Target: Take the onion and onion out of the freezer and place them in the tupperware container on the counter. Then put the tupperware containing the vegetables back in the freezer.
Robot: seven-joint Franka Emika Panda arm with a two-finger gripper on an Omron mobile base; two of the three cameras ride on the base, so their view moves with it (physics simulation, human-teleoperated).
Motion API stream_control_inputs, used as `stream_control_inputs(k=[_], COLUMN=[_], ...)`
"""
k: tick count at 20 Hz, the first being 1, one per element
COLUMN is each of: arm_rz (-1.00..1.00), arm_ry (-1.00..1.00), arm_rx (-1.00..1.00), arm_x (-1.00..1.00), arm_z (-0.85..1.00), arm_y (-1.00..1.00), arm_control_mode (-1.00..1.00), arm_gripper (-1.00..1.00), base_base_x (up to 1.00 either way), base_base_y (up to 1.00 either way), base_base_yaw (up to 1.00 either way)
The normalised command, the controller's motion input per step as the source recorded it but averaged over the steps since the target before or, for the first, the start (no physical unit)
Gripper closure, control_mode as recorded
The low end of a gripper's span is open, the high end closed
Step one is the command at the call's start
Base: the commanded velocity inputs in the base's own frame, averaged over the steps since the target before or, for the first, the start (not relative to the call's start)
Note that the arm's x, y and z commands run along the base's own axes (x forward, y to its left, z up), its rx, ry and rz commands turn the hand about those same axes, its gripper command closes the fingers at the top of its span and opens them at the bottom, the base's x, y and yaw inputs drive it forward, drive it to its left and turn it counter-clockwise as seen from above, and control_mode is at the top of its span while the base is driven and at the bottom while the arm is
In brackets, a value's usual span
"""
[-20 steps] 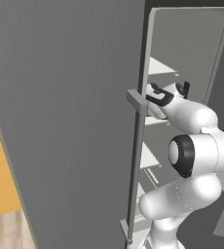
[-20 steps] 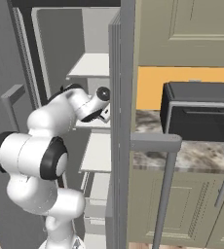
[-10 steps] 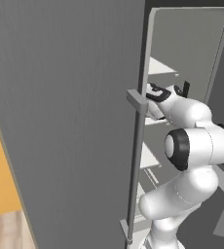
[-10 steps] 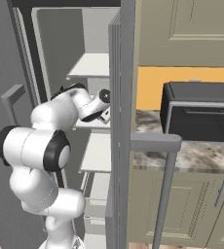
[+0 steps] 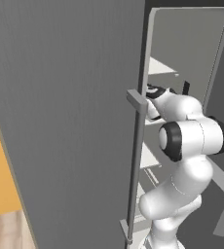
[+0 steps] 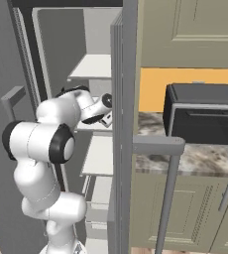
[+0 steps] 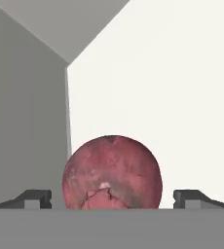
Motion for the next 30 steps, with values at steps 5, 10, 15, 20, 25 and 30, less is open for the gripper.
stream_control_inputs(k=[5, 10, 15, 20, 25, 30], arm_rz=[0.00, 0.00, 0.00, 0.00, -0.05, -0.09], arm_ry=[0.00, 0.00, 0.00, -0.04, -0.11, -0.11], arm_rx=[0.02, 0.01, 0.00, 0.00, 0.00, 0.00], arm_x=[0.26, 0.19, 0.02, -0.49, -0.86, -0.65], arm_z=[-0.19, -0.18, -0.12, 0.00, 0.05, 0.45], arm_y=[0.06, 0.13, 0.10, 0.00, -0.01, -0.01], arm_control_mode=[-1.00, -1.00, -1.00, -1.00, -1.00, -1.00], arm_gripper=[-1.00, 1.00, 1.00, 1.00, 1.00, 1.00], base_base_x=[0.00, 0.00, 0.00, 0.00, 0.00, 0.00], base_base_y=[0.00, 0.00, 0.00, 0.00, 0.00, 0.00], base_base_yaw=[0.00, 0.00, 0.00, 0.00, 0.00, 0.00])
